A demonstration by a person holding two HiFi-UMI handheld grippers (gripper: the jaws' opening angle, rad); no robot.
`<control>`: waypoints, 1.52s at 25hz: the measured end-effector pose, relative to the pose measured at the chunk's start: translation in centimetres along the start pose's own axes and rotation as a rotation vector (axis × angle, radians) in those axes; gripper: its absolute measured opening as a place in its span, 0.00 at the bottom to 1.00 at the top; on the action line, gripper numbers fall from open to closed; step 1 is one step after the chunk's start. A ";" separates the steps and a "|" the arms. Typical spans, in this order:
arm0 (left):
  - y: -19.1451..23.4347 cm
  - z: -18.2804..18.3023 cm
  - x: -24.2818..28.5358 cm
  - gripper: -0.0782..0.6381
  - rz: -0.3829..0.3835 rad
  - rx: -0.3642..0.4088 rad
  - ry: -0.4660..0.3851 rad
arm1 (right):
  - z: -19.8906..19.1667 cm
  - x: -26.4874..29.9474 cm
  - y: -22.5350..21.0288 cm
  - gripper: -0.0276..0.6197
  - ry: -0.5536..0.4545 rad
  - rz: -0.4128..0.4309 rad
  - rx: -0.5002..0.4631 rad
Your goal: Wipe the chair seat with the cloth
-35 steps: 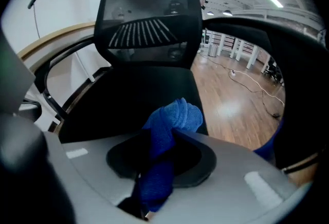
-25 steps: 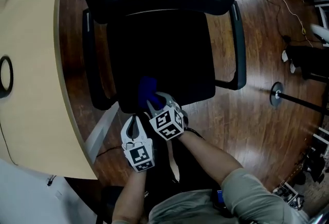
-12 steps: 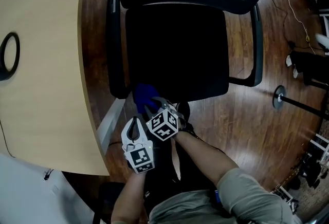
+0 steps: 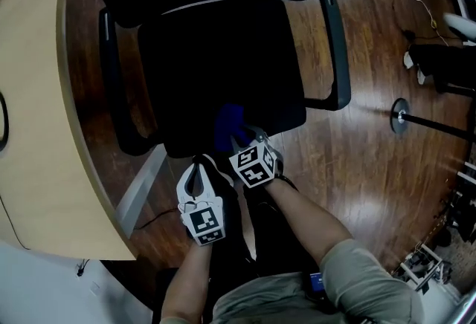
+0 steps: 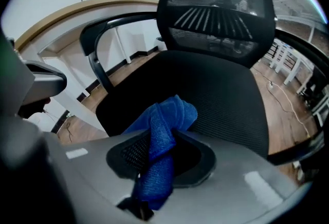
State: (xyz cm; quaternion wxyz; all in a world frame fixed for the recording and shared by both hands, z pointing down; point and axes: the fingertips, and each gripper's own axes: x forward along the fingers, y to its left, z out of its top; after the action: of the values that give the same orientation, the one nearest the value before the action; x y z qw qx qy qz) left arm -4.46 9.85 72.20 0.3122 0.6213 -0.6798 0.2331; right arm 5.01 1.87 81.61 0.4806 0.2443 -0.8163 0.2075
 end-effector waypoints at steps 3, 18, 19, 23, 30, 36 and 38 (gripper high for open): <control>-4.1 1.7 1.1 0.12 -0.067 0.052 -0.003 | -2.6 -2.1 -4.7 0.19 0.024 -0.067 0.071; -19.3 4.3 4.5 0.12 -0.242 0.222 0.011 | -13.1 -7.7 -19.1 0.19 0.066 -0.223 0.352; -19.6 4.4 4.4 0.12 -0.236 0.223 0.013 | -13.2 -7.7 -19.1 0.19 0.069 -0.213 0.353; -19.8 5.8 4.0 0.12 -0.186 0.213 0.003 | -12.4 -7.8 -19.1 0.19 0.056 -0.172 0.328; -18.0 10.8 -0.9 0.12 -0.111 0.133 -0.034 | -9.0 -14.2 -15.5 0.19 0.019 -0.102 0.234; -15.1 17.1 -6.2 0.12 -0.057 0.081 -0.131 | -2.5 -20.7 -12.3 0.19 -0.093 -0.075 0.157; -13.8 18.4 -8.3 0.12 -0.045 0.067 -0.159 | -0.3 -22.9 -10.7 0.19 -0.137 -0.070 0.131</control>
State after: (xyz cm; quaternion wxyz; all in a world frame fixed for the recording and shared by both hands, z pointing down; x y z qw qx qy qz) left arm 6.98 1.01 52.52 0.2414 0.6632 -0.6801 0.1984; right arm 21.21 -1.94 62.54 0.4138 0.3171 -0.8229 0.2261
